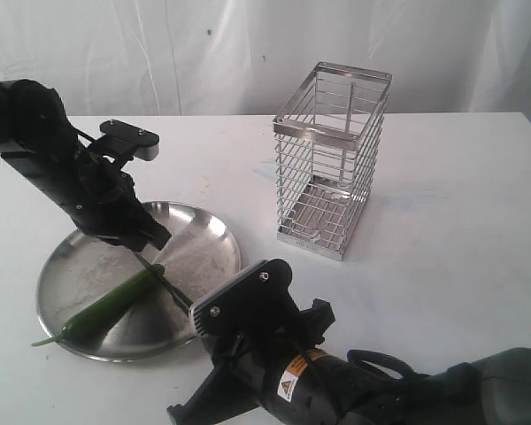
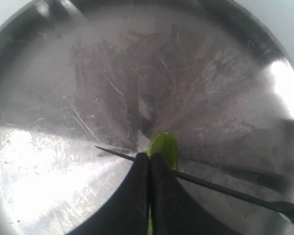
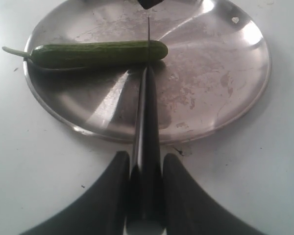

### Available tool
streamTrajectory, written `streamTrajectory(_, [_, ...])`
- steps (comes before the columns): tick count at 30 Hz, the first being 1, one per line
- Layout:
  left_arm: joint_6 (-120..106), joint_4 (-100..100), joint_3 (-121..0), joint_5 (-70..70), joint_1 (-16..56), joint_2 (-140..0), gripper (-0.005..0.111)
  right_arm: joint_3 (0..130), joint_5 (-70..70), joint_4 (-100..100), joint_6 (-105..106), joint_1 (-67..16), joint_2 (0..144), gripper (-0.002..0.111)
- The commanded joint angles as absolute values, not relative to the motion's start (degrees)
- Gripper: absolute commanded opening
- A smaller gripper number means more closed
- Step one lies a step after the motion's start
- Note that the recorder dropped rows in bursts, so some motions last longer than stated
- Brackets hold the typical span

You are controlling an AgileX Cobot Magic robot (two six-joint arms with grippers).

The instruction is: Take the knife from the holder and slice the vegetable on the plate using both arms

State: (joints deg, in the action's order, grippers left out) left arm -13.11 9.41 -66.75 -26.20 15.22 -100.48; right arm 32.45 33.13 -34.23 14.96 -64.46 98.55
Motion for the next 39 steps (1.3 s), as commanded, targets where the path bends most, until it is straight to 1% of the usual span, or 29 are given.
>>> streamTrajectory(1, [-13.78,10.3,-66.43,-26.95,15.54,-104.5,0.0,32.61,33.26,-35.06,15.23,-64.46,98.74,0.0])
streamTrajectory(7, [-13.89,9.97,-66.43,-27.02,15.54,-108.04,0.0,32.61,31.99,-35.07,15.23,-64.46,98.74,0.0])
streamTrajectory(21, [-15.17,9.36,-68.87,-28.02,15.54,-99.99,0.0,32.61,31.38,-35.07,15.23,-64.46,98.74,0.0])
streamTrajectory(39, [-15.26,6.61,-68.63,-27.7,15.54,-110.71,0.0,32.61,30.85,-35.17,15.23,-64.46,98.74,0.0])
